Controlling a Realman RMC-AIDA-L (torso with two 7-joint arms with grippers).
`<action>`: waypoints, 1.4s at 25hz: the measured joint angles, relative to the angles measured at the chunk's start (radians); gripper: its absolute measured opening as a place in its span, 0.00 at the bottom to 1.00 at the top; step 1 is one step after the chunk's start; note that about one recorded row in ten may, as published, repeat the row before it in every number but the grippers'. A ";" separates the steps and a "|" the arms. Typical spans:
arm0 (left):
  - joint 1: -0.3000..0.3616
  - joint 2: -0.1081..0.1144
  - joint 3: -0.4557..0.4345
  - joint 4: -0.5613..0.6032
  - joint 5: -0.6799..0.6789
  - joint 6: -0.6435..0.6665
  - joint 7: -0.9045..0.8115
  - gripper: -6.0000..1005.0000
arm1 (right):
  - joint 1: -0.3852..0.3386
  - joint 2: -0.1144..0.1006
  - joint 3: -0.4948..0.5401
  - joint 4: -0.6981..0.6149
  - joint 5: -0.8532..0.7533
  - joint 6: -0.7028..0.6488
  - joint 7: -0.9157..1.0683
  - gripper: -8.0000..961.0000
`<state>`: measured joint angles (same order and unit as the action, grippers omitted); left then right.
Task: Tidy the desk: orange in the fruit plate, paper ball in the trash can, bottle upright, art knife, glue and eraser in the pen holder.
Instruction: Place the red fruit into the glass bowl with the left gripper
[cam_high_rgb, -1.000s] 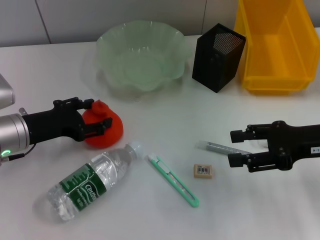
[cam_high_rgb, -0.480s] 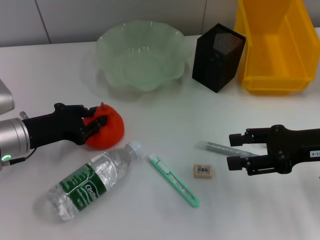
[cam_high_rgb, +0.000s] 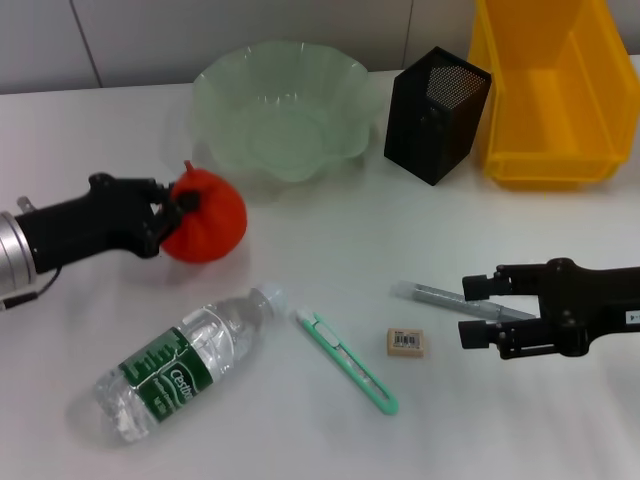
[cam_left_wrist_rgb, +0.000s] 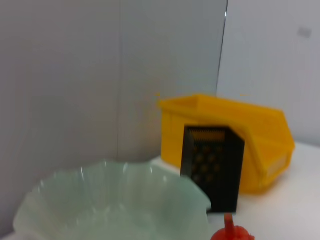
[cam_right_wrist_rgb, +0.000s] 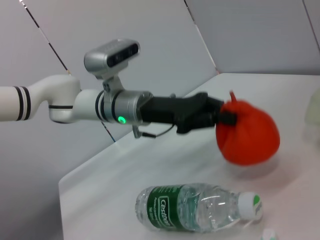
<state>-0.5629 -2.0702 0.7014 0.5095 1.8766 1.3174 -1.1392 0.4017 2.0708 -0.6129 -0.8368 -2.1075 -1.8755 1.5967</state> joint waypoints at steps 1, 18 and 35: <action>-0.001 -0.002 0.002 0.018 -0.018 0.011 -0.015 0.13 | -0.005 0.000 0.000 -0.001 0.000 -0.003 0.000 0.76; -0.269 -0.010 0.311 -0.030 -0.421 -0.347 -0.068 0.06 | -0.069 0.003 -0.001 0.013 0.032 -0.019 -0.026 0.75; -0.315 -0.010 0.816 -0.044 -0.887 -0.790 -0.065 0.10 | -0.047 0.006 -0.008 0.041 0.034 -0.047 -0.027 0.74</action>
<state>-0.8778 -2.0800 1.5173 0.4660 0.9892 0.5272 -1.2045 0.3545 2.0767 -0.6209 -0.7963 -2.0739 -1.9223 1.5693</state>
